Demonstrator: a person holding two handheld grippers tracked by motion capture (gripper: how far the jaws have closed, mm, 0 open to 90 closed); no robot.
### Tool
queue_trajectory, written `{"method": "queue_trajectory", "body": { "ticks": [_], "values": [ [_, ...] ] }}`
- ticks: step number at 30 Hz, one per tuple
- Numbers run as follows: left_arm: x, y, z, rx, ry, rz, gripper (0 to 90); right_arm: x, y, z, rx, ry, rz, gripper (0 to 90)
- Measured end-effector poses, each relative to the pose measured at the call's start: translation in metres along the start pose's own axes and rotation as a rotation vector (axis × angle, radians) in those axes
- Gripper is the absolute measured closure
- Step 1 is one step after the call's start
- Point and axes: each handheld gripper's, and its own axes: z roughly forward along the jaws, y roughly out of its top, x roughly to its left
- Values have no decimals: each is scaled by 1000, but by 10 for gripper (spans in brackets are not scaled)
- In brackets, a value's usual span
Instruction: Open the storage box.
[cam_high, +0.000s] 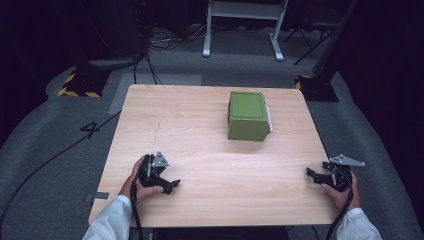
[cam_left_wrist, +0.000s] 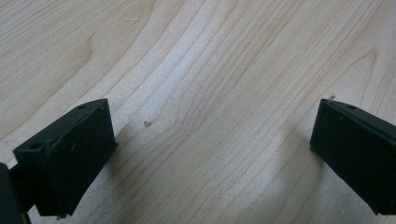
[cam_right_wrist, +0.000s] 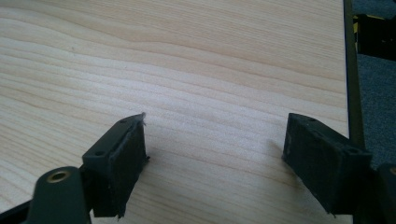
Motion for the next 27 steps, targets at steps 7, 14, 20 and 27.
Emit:
{"method": "queue_trajectory", "body": {
  "ticks": [7,14,20,27],
  "values": [
    [-1,-1,-1,0,0,6,2,0,0,0,0,0,0,211],
    [-2,-1,-1,1,-6,5,3,0,1,1,2,1,0,209],
    [-2,-1,-1,-1,-4,6,3,1,7,3,10,-7,-32,222],
    [-2,-1,-1,-1,-4,6,3,5,24,0,-38,-2,-46,229]
  ]
}}
